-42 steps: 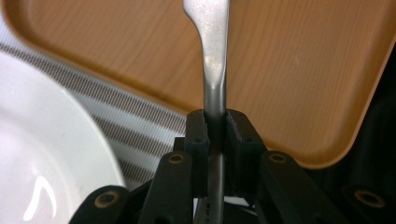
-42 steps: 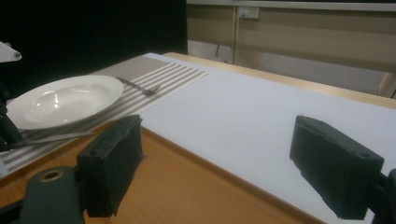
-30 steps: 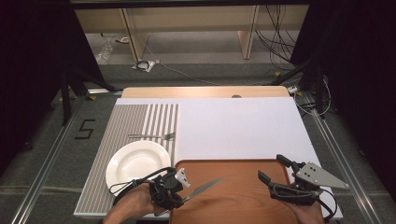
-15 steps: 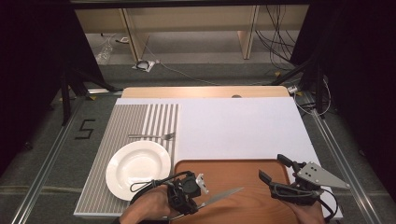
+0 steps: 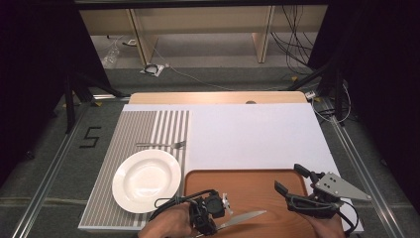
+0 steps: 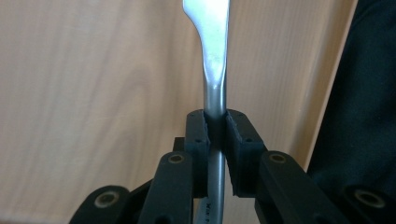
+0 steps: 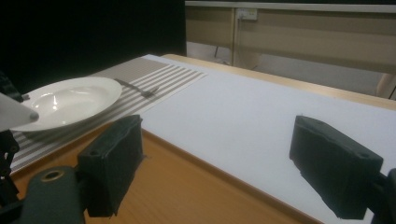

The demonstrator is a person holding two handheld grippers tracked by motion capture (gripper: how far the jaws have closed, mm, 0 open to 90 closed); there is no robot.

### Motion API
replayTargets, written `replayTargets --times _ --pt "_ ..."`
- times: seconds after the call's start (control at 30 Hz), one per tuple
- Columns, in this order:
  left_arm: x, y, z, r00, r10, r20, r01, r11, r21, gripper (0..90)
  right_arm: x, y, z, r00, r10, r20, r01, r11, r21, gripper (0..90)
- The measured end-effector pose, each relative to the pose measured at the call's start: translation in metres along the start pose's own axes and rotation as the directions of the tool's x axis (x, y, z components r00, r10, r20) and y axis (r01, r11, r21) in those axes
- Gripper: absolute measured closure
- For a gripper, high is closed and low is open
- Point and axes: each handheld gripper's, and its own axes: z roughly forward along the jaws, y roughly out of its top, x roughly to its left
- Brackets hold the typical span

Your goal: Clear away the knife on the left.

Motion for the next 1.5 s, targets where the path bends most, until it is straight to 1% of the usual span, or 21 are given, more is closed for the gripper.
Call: replayTargets --times 0.2,0.3,0.47,0.53,0.6,0.63,0.67,0.73,0.8,0.83,0.9,0.93,0.97,1.0,1.07,1.13,1.23,1.3,1.33,1.43,1.5 --pt "-0.005 0.002 0.012 0.9998 0.008 0.016 -0.009 0.9988 0.048 79.3 0.001 0.000 0.000 1.0000 -0.003 -0.002 0.003 1.000 -0.002 18.3" --pt "-0.006 0.002 0.016 0.9997 0.000 0.024 -0.002 0.9980 0.063 79.3 0.000 0.000 0.000 1.0000 -0.005 -0.002 0.005 1.000 0.001 18.3" --pt "-0.006 0.001 0.019 0.9999 0.000 0.016 -0.002 0.9966 0.082 79.3 0.000 0.000 0.000 1.0000 -0.005 -0.002 0.005 1.000 0.002 18.3" --pt "-0.008 0.001 0.019 0.9998 -0.003 0.019 0.001 0.9961 0.088 79.2 0.001 0.000 0.000 1.0000 -0.005 -0.004 0.005 1.000 -0.001 18.3" --pt "-0.008 0.000 0.021 0.9993 -0.008 0.036 0.004 0.9946 0.104 79.0 0.001 0.000 0.000 1.0000 -0.008 -0.004 0.008 1.000 0.000 18.3" --pt "-0.008 0.000 0.022 0.9994 -0.009 0.032 0.005 0.9946 0.104 78.4 0.001 0.000 0.000 1.0000 -0.007 -0.004 0.007 1.000 0.001 18.3" --pt "-0.008 0.000 0.022 0.9995 -0.018 0.027 0.015 0.9955 0.093 77.3 0.001 0.000 -0.001 1.0000 -0.007 -0.004 0.007 1.000 0.003 18.3" --pt "-0.008 0.001 0.020 0.9991 -0.028 0.033 0.025 0.9968 0.075 69.4 0.001 0.000 -0.001 0.9999 -0.009 -0.005 0.009 1.000 0.002 18.3" --pt "-0.010 0.004 0.013 0.9991 -0.039 0.014 0.039 0.9989 0.025 59.5 0.001 0.000 -0.001 0.9999 -0.010 -0.006 0.010 1.000 0.002 18.3" --pt "-0.011 0.006 0.009 0.9993 -0.038 0.005 0.038 0.9993 0.003 54.6 0.001 0.000 -0.001 0.9999 -0.010 -0.006 0.010 1.000 0.003 18.3" --pt "-0.012 0.008 0.004 0.9994 -0.034 0.002 0.034 0.9978 -0.057 53.4 0.001 0.000 0.000 0.9999 -0.009 -0.006 0.009 1.000 0.004 18.3" --pt "-0.012 0.008 0.003 0.9995 -0.030 0.002 0.030 0.9958 -0.087 54.1 0.000 0.000 0.000 0.9999 -0.010 -0.006 0.010 1.000 0.005 18.3" --pt "-0.013 0.009 0.002 0.9997 -0.026 0.000 0.026 0.9941 -0.105 55.6 0.000 0.000 0.000 0.9999 -0.010 -0.006 0.010 1.000 0.005 18.3" --pt "-0.014 0.010 0.002 0.9999 -0.015 -0.007 0.014 0.9916 -0.129 58.2 0.001 0.000 0.000 0.9999 -0.011 -0.006 0.011 1.000 0.004 18.3" --pt "-0.015 0.010 0.003 0.9998 -0.001 -0.019 -0.002 0.9881 -0.154 67.4 0.001 0.000 -0.001 0.9999 -0.011 -0.007 0.011 1.000 0.004 18.3" --pt "-0.017 0.011 0.005 0.9999 0.005 -0.011 -0.007 0.9845 -0.175 75.2 0.001 0.000 -0.001 0.9999 -0.011 -0.008 0.011 1.000 0.005 18.4" --pt "-0.019 0.011 0.009 0.9994 0.031 -0.015 -0.034 0.9808 -0.192 83.6 0.001 0.000 0.000 0.9999 -0.011 -0.008 0.011 1.000 0.006 18.4" --pt "-0.020 0.011 0.013 0.9987 0.048 -0.019 -0.051 0.9803 -0.191 87.8 0.001 0.000 0.000 0.9999 -0.013 -0.009 0.013 1.000 0.005 18.4" --pt "-0.021 0.011 0.015 0.9989 0.045 -0.015 -0.047 0.9787 -0.200 88.9 0.001 0.000 0.000 0.9999 -0.015 -0.009 0.015 1.000 0.006 18.4" --pt "-0.022 0.011 0.020 0.9974 0.070 -0.019 -0.072 0.9807 -0.182 89.1 0.002 0.000 0.000 0.9998 -0.019 -0.008 0.019 1.000 0.008 18.4" --pt "-0.024 0.011 0.022 0.9954 0.094 -0.018 -0.096 0.9793 -0.178 89.1 0.002 0.000 0.000 0.9997 -0.021 -0.009 0.021 1.000 0.008 18.4"
